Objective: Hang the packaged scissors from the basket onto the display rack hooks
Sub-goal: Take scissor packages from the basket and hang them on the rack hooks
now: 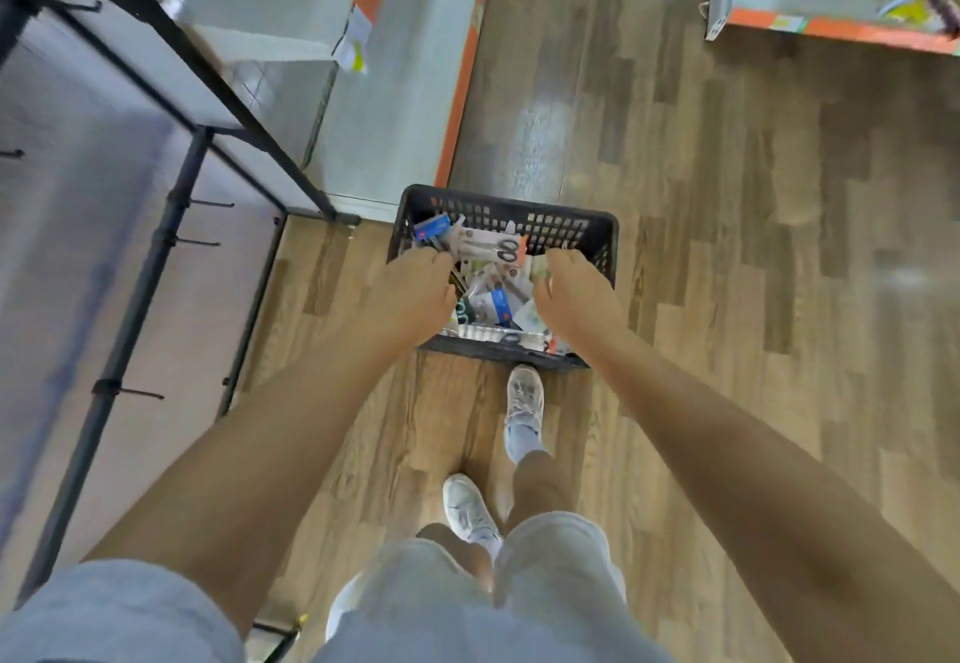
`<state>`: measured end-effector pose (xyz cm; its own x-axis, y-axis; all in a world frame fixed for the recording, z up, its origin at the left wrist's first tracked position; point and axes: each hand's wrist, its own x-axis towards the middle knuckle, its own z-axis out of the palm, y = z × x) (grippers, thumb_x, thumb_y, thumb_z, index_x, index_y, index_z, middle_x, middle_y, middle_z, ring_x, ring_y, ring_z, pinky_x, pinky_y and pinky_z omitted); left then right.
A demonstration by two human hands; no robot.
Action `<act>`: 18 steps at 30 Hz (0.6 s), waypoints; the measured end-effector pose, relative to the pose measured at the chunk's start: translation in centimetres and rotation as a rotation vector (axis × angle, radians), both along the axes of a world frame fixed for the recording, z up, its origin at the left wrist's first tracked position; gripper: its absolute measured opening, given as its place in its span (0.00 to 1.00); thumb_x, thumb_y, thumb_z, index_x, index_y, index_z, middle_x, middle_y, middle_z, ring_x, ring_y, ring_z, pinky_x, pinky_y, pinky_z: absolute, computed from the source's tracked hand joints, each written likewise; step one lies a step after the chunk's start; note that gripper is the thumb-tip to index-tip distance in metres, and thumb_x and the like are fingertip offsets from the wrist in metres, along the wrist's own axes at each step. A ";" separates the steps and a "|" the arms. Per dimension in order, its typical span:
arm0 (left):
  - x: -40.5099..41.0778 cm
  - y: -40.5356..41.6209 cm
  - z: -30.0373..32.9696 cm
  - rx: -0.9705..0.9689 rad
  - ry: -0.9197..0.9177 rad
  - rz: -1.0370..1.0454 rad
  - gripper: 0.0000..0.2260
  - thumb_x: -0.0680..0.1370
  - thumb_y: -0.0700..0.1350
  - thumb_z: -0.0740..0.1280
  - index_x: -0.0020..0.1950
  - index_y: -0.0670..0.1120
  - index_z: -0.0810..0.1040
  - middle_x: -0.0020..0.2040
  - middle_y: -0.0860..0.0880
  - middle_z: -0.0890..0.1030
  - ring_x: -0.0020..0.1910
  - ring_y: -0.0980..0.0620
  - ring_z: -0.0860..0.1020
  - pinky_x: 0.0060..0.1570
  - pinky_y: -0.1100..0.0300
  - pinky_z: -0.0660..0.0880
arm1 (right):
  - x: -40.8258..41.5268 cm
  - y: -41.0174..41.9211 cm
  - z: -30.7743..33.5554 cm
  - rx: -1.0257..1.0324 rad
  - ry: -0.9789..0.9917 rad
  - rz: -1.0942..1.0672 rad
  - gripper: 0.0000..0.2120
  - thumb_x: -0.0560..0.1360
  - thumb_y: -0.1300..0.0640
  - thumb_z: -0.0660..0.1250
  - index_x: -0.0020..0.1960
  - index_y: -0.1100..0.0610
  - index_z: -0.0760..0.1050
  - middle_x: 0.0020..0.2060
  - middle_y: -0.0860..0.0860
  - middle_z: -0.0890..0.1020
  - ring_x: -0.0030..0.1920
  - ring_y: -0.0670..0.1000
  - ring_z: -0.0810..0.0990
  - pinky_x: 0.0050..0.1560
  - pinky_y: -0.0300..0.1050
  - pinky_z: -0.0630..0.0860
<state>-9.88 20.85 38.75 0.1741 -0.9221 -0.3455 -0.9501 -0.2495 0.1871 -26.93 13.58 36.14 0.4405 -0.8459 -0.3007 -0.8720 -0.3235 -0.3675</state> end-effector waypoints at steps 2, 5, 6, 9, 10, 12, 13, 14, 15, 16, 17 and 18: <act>0.1 -0.9 -2.4 0.069 0.035 0.032 0.12 0.80 0.43 0.58 0.60 0.37 0.72 0.58 0.40 0.74 0.58 0.41 0.72 0.56 0.51 0.68 | -0.5 -1.0 -2.4 0.049 0.023 -0.001 0.16 0.79 0.59 0.56 0.65 0.63 0.67 0.56 0.59 0.75 0.53 0.59 0.75 0.49 0.51 0.72; 0.5 -2.0 -6.3 0.192 0.103 0.102 0.10 0.79 0.41 0.58 0.56 0.38 0.72 0.57 0.41 0.75 0.56 0.42 0.73 0.51 0.52 0.68 | -1.1 -2.2 -5.9 0.151 0.044 0.007 0.13 0.79 0.59 0.57 0.60 0.63 0.69 0.57 0.59 0.75 0.54 0.59 0.75 0.49 0.49 0.69; 0.6 -2.4 -7.6 0.213 0.117 0.128 0.10 0.79 0.42 0.58 0.56 0.38 0.72 0.57 0.41 0.75 0.55 0.42 0.73 0.49 0.52 0.69 | -1.3 -2.7 -7.1 0.186 0.059 0.004 0.13 0.79 0.59 0.58 0.61 0.63 0.69 0.57 0.59 0.75 0.55 0.59 0.75 0.50 0.49 0.69; 0.8 -3.4 -11.5 0.289 0.159 0.186 0.09 0.79 0.43 0.59 0.54 0.40 0.73 0.54 0.41 0.76 0.53 0.43 0.74 0.44 0.53 0.69 | -1.6 -4.4 -11.0 0.261 0.103 -0.007 0.14 0.78 0.59 0.57 0.62 0.63 0.69 0.58 0.58 0.74 0.54 0.59 0.75 0.52 0.51 0.71; 0.9 -3.7 -12.7 0.315 0.176 0.203 0.09 0.79 0.43 0.59 0.54 0.40 0.73 0.54 0.41 0.76 0.53 0.43 0.74 0.44 0.52 0.70 | -1.6 -4.8 -12.4 0.275 0.115 -0.004 0.14 0.78 0.59 0.57 0.62 0.63 0.70 0.58 0.58 0.75 0.54 0.59 0.75 0.52 0.51 0.72; 1.0 -4.0 -15.2 0.351 0.202 0.236 0.08 0.78 0.41 0.59 0.53 0.39 0.73 0.54 0.41 0.75 0.54 0.43 0.73 0.44 0.52 0.70 | -1.4 -5.5 -15.0 0.301 0.138 0.025 0.15 0.79 0.59 0.56 0.64 0.62 0.69 0.59 0.58 0.75 0.56 0.58 0.74 0.54 0.51 0.72; 1.2 -4.1 -16.5 0.369 0.216 0.256 0.08 0.77 0.40 0.59 0.52 0.39 0.73 0.54 0.41 0.75 0.53 0.42 0.74 0.45 0.51 0.70 | -1.2 -5.7 -16.3 0.321 0.151 0.039 0.16 0.79 0.59 0.56 0.65 0.62 0.69 0.60 0.57 0.74 0.57 0.58 0.74 0.55 0.51 0.72; 1.4 -4.1 -17.8 0.392 0.224 0.277 0.08 0.77 0.39 0.59 0.52 0.38 0.74 0.54 0.40 0.76 0.53 0.42 0.74 0.45 0.51 0.71 | -1.0 -5.8 -17.6 0.341 0.163 0.044 0.16 0.79 0.59 0.56 0.65 0.62 0.68 0.60 0.57 0.74 0.57 0.58 0.74 0.56 0.51 0.72; 1.6 -4.1 -19.1 0.410 0.222 0.291 0.08 0.76 0.39 0.59 0.52 0.38 0.74 0.54 0.40 0.76 0.53 0.41 0.75 0.45 0.50 0.71 | -0.7 -5.9 -18.8 0.355 0.173 0.052 0.16 0.79 0.59 0.57 0.65 0.62 0.68 0.60 0.57 0.74 0.57 0.58 0.75 0.55 0.52 0.72; 1.9 -4.2 -20.4 0.430 0.220 0.290 0.09 0.76 0.39 0.59 0.53 0.38 0.75 0.54 0.40 0.77 0.53 0.41 0.75 0.46 0.50 0.71 | -0.4 -5.9 -20.0 0.369 0.185 0.064 0.15 0.79 0.59 0.57 0.64 0.62 0.68 0.60 0.58 0.74 0.56 0.58 0.75 0.55 0.52 0.72; 2.1 -4.2 -21.7 0.452 0.222 0.280 0.10 0.76 0.39 0.59 0.54 0.38 0.75 0.55 0.40 0.77 0.53 0.42 0.75 0.46 0.51 0.71 | -0.1 -5.8 -21.2 0.378 0.193 0.076 0.14 0.78 0.59 0.57 0.63 0.62 0.69 0.59 0.58 0.74 0.56 0.58 0.75 0.55 0.51 0.72; 2.3 -4.3 -23.0 0.469 0.228 0.281 0.10 0.76 0.39 0.59 0.54 0.39 0.75 0.55 0.41 0.77 0.53 0.42 0.75 0.47 0.51 0.71 | 0.2 -5.7 -22.5 0.387 0.202 0.089 0.14 0.78 0.59 0.57 0.63 0.62 0.69 0.58 0.57 0.75 0.56 0.58 0.75 0.55 0.51 0.71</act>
